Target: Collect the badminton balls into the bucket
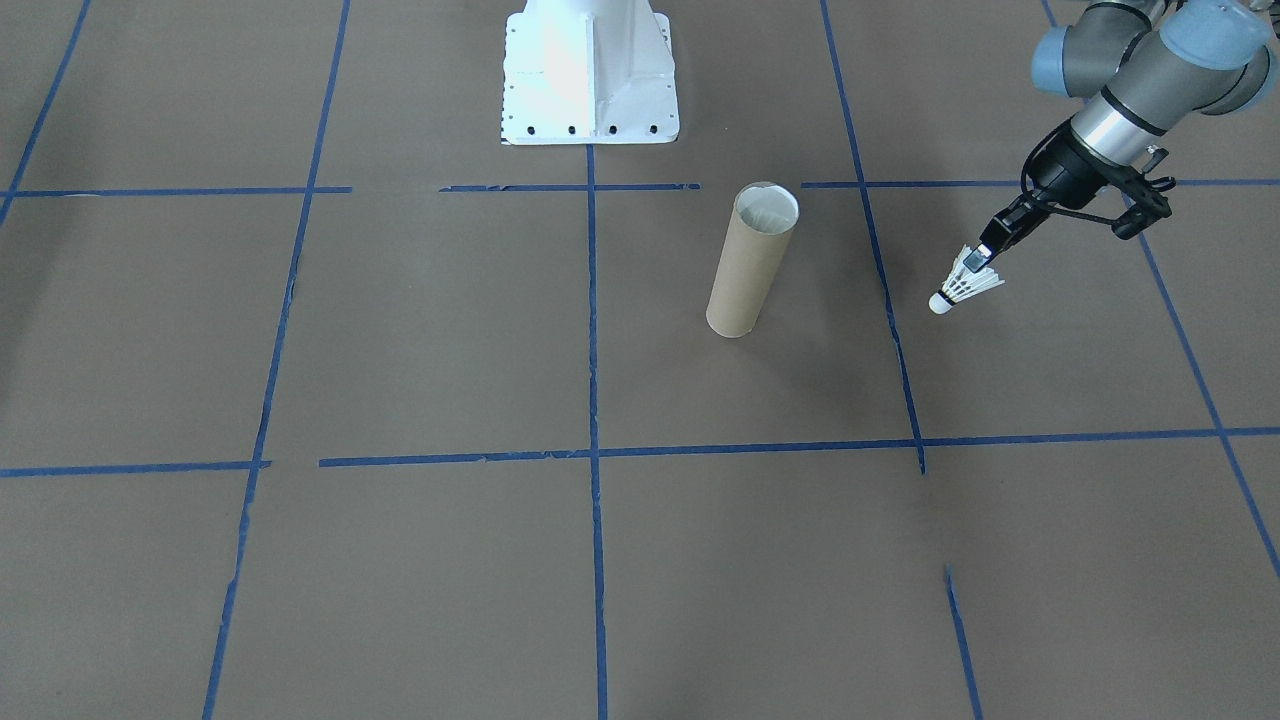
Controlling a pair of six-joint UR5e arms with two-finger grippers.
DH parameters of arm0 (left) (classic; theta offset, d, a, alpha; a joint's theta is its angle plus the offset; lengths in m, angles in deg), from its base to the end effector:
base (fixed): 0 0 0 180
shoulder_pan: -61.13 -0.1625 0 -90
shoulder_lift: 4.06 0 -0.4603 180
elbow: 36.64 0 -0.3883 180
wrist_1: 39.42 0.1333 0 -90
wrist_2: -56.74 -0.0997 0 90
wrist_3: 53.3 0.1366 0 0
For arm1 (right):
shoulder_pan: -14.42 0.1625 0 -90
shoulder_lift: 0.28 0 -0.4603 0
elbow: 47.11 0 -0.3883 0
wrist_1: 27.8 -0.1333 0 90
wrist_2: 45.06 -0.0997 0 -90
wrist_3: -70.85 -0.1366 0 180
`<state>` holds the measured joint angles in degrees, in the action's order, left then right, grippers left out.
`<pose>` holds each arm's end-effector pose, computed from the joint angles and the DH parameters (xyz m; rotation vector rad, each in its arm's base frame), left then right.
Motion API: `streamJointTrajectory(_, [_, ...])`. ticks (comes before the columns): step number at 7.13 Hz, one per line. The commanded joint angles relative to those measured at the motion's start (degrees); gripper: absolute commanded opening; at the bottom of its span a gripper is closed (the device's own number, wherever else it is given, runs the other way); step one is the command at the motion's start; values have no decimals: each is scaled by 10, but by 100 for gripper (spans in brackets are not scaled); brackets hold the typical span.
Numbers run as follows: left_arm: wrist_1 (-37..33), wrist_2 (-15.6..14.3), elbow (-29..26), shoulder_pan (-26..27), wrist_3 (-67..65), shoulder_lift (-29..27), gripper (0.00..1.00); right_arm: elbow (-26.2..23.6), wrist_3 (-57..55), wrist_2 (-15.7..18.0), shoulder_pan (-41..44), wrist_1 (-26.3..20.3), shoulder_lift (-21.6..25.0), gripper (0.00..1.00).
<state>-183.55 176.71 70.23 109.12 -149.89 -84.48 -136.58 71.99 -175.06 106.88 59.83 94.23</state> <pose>0.2596 -0.3855 0.5362 -0.0721 1.1590 -0.5654 0.0646 -0.4430 0.7647 -0.0227 -0.6991 0.0384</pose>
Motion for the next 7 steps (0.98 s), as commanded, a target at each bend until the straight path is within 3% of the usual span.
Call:
streamJointTrajectory(1, [172, 1, 95, 10, 81, 0, 0, 0, 0, 0, 0, 0, 0, 100])
streamJointTrajectory(3, [370, 1, 196, 13, 176, -22, 0, 0, 0, 0, 0, 0, 0, 100])
streamJointTrajectory(4, [480, -1, 229, 15, 198, -73, 0, 0, 0, 0, 0, 0, 1, 100])
streamJointTrajectory(6, [797, -8, 242, 19, 237, -296, 0, 0, 0, 0, 0, 0, 0, 100])
streamJointTrajectory(7, [925, -32, 241, 20, 247, -395, 0, 0, 0, 0, 0, 0, 0, 100])
